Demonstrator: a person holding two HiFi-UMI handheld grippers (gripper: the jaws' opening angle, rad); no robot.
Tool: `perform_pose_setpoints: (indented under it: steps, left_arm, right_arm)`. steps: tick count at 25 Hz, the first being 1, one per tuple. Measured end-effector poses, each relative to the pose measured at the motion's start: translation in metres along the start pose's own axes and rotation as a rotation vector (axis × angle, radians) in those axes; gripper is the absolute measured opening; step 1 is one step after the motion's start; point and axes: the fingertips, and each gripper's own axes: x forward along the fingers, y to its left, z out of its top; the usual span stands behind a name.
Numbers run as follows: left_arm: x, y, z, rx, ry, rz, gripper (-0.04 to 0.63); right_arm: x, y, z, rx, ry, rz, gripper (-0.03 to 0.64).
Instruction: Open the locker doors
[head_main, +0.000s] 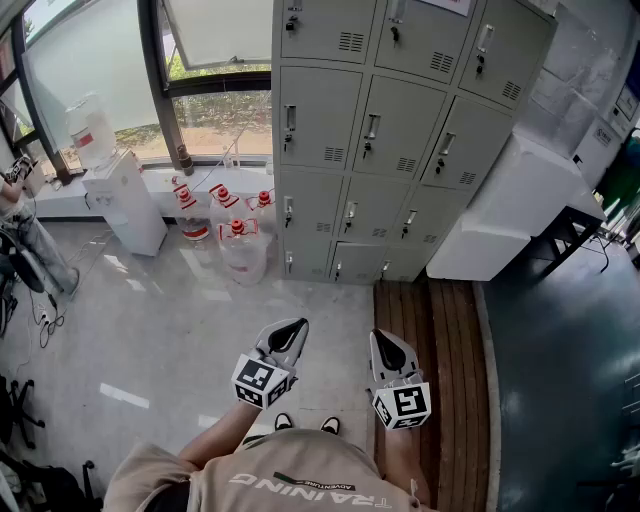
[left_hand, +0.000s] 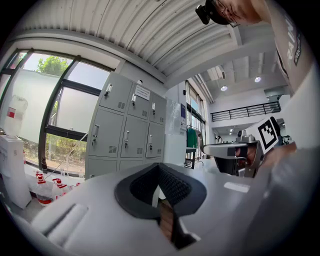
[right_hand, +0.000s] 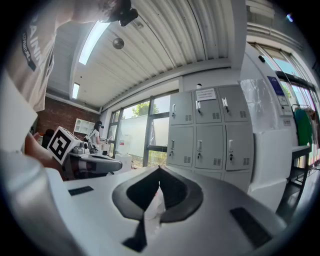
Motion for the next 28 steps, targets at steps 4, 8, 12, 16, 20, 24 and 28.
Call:
perform_pose_setpoints:
  steps: [4,8,12,16,20,24,28]
  left_arm:
    - [0.007,-0.01,-0.002,-0.011,0.003,-0.004,0.006]
    - [0.008,-0.013,-0.003,-0.011,0.009,-0.009,0.006]
    - [0.007,-0.012,-0.007,-0.005,0.019,0.004,0.006]
    - [0.004,-0.009,-0.009,-0.005,0.027,0.025,0.006]
    - [0.007,-0.011,-0.013,-0.016,0.036,0.033,0.006]
    - [0.018,-0.016,-0.013,-0.012,0.038,0.034,0.006]
    - [0.041,-0.021,-0.009,-0.009,0.027,0.041,0.006]
  right_arm:
    - [-0.006,-0.006,-0.002,0.0,0.009,0.003,0.011]
    - [-0.006,-0.007,-0.004,0.001,0.014,0.007,0.011]
    - [-0.005,-0.009,-0.011,0.011,0.019,0.014,0.011]
    - [-0.003,-0.009,-0.014,0.019,0.016,0.031,0.011]
    - [-0.002,-0.011,-0.013,0.002,0.011,0.035,0.011]
    - [-0.003,-0.02,-0.016,-0.033,0.037,0.035,0.011]
    - [-0.004,-0.044,-0.019,-0.043,0.046,0.04,0.011]
